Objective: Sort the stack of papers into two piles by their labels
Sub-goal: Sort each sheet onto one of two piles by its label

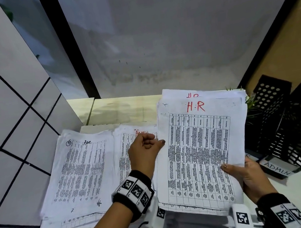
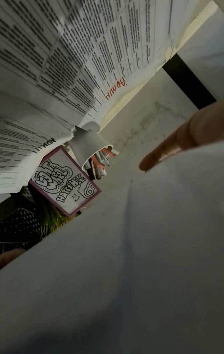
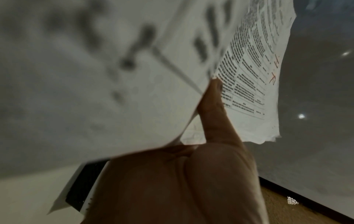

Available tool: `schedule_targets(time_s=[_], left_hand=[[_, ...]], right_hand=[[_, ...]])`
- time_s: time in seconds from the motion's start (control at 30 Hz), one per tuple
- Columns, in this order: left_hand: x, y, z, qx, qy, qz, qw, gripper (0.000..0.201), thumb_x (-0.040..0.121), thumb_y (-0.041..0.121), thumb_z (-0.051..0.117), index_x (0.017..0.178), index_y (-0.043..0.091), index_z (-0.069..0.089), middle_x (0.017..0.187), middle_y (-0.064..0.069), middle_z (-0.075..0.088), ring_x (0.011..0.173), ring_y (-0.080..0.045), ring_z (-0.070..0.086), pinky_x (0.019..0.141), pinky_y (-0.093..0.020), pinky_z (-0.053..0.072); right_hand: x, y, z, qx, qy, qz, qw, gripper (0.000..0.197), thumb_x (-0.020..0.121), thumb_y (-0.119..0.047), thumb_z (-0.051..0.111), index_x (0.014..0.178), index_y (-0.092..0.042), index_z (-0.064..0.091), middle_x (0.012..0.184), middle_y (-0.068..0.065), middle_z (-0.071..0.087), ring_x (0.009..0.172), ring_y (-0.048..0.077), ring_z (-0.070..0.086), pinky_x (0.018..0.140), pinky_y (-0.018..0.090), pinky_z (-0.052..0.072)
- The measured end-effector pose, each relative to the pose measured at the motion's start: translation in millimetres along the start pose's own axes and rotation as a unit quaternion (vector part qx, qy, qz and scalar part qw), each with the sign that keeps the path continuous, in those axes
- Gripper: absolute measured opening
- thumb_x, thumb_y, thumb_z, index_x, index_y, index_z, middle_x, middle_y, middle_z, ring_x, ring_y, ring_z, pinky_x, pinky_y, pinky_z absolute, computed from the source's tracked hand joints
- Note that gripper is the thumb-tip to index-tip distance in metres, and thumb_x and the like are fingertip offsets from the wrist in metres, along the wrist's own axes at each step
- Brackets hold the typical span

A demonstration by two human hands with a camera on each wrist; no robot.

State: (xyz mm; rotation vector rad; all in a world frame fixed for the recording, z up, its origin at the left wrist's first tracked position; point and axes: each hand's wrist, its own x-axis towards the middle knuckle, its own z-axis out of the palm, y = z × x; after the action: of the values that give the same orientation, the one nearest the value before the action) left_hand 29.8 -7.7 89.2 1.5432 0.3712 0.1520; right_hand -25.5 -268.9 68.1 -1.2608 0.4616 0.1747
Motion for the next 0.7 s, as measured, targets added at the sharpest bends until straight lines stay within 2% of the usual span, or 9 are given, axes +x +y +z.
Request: schedule_targets(time_s=[0.17, 0.27, 0.4, 0.53, 0.6, 0.67, 0.7], left_hand=[[-2.6, -0.8, -1.7, 0.027, 0.001, 0.025, 0.999, 0.020, 0.073, 0.006, 0.079, 0.089, 0.016, 0.071, 0.070, 0.006, 0.065, 0.062, 0.002, 0.056, 0.063, -0.013, 0.049], [-3.9, -2.1, -3.9, 0.035, 0.005, 0.033, 0.999, 0.023, 0.076, 0.006, 0.075, 0.096, 0.017, 0.072, 0.071, 0.009, 0.065, 0.065, 0.004, 0.057, 0.063, -0.012, 0.047], [-5.1, -5.9, -8.0, 0.040, 0.001, 0.045, 0.998, 0.029, 0.078, 0.008, 0.075, 0.103, 0.020, 0.067, 0.086, 0.006, 0.065, 0.070, -0.002, 0.058, 0.065, -0.019, 0.050], [-6.4, -7.0, -10.6, 0.035, -0.011, 0.033, 0.999, 0.026, 0.072, 0.009, 0.081, 0.094, 0.019, 0.069, 0.077, 0.006, 0.064, 0.069, -0.004, 0.058, 0.069, -0.017, 0.052], [-7.2, -7.0, -10.8, 0.040, -0.006, 0.038, 0.998, 0.022, 0.073, 0.009, 0.080, 0.091, 0.021, 0.072, 0.076, 0.006, 0.068, 0.072, -0.007, 0.062, 0.073, -0.021, 0.056], [-10.2, -6.4, -10.3, 0.045, -0.014, 0.060, 0.997, 0.022, 0.077, 0.009, 0.077, 0.091, 0.025, 0.073, 0.077, 0.008, 0.071, 0.075, -0.006, 0.066, 0.076, -0.027, 0.058], [-12.3, -7.1, -10.5, 0.057, -0.020, 0.091, 0.994, 0.023, 0.080, 0.008, 0.075, 0.096, 0.025, 0.073, 0.078, 0.009, 0.072, 0.077, -0.005, 0.067, 0.076, -0.027, 0.058]], right_hand=[[-1.1, 1.0, 2.2, -0.007, -0.004, -0.002, 1.000, 0.050, 0.055, -0.001, 0.076, 0.104, 0.001, 0.063, 0.092, 0.021, 0.074, 0.070, 0.028, 0.071, 0.056, 0.035, 0.058], [-1.5, 0.8, 3.2, -0.007, -0.015, -0.003, 1.000, 0.044, 0.062, 0.004, 0.071, 0.105, 0.002, 0.063, 0.093, 0.022, 0.074, 0.072, 0.030, 0.072, 0.058, 0.037, 0.059], [-2.0, 1.2, 5.5, -0.010, -0.017, 0.000, 1.000, 0.040, 0.066, 0.006, 0.068, 0.106, 0.004, 0.062, 0.090, 0.022, 0.074, 0.070, 0.030, 0.072, 0.057, 0.036, 0.059], [-1.1, 1.7, 6.8, -0.013, -0.019, 0.004, 1.000, 0.033, 0.073, 0.014, 0.064, 0.104, 0.004, 0.062, 0.086, 0.019, 0.075, 0.067, 0.028, 0.072, 0.054, 0.034, 0.058], [-1.6, 1.2, 8.3, -0.013, -0.021, 0.003, 1.000, 0.030, 0.075, 0.015, 0.063, 0.102, 0.002, 0.062, 0.082, 0.016, 0.075, 0.063, 0.026, 0.071, 0.052, 0.032, 0.057], [-2.8, 0.2, 11.5, -0.016, -0.028, 0.000, 0.999, 0.034, 0.068, 0.010, 0.069, 0.100, 0.001, 0.063, 0.083, 0.017, 0.075, 0.064, 0.025, 0.071, 0.052, 0.032, 0.057], [-3.0, 0.1, 12.5, -0.018, -0.030, 0.000, 0.999, 0.039, 0.061, 0.005, 0.073, 0.099, 0.001, 0.064, 0.085, 0.019, 0.075, 0.065, 0.026, 0.072, 0.052, 0.032, 0.057]])
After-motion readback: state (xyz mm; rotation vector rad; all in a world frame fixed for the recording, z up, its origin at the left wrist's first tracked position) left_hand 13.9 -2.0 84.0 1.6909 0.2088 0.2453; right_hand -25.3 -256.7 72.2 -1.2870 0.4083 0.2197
